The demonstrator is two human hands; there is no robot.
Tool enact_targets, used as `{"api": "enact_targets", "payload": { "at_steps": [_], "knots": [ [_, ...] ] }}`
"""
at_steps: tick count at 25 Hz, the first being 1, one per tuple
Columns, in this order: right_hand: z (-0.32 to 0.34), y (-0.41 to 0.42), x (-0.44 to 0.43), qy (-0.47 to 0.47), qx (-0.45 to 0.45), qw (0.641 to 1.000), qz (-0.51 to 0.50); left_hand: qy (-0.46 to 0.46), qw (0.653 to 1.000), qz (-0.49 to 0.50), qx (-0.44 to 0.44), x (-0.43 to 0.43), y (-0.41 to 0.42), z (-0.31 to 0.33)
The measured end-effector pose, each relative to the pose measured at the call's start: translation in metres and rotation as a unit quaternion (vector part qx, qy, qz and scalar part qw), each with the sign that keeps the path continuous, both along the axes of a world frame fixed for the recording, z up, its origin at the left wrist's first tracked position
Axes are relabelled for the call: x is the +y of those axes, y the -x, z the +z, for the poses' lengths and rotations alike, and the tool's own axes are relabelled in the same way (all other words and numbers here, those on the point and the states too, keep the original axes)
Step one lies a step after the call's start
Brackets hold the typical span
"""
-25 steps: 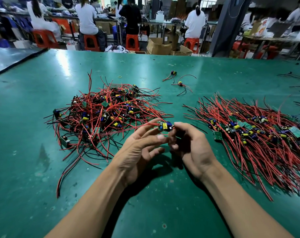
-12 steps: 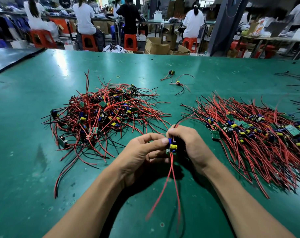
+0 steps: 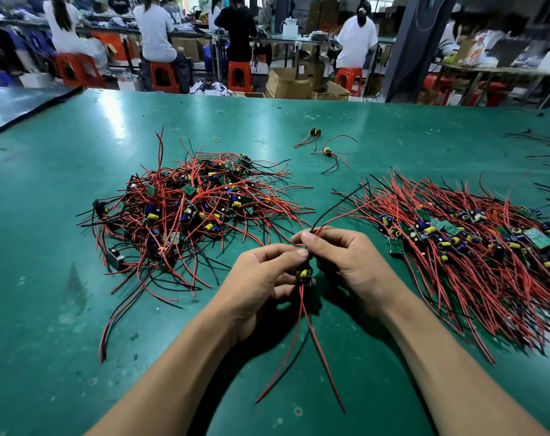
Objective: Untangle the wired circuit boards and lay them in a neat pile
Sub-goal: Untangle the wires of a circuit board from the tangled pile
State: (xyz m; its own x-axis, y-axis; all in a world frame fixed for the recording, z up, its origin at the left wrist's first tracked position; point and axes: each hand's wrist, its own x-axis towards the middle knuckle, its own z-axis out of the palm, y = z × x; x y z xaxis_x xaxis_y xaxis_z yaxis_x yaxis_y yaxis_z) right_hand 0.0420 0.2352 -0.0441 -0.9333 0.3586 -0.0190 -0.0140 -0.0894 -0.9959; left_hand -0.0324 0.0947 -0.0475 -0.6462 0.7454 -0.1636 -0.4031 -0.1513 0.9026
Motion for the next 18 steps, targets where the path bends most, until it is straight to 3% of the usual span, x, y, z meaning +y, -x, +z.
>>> {"api": "enact_targets", "payload": {
  "at_steps": [5, 12, 18],
  "knots": [
    [0.003, -0.003, -0.003, 0.033, -0.021, 0.997, 0.068, 0.015, 0.999, 0.019, 0.028, 0.001, -0.003, 0.000],
    [-0.002, 0.002, -0.006, 0.033, -0.031, 0.999, 0.031, 0.053, 0.995, 0.045, 0.069, 0.002, -0.006, 0.004],
    [-0.011, 0.008, 0.004, -0.099, -0.038, 0.991, -0.085, 0.129, 0.968, 0.057, 0.207, 0.006, -0.008, 0.000]
  ]
}}
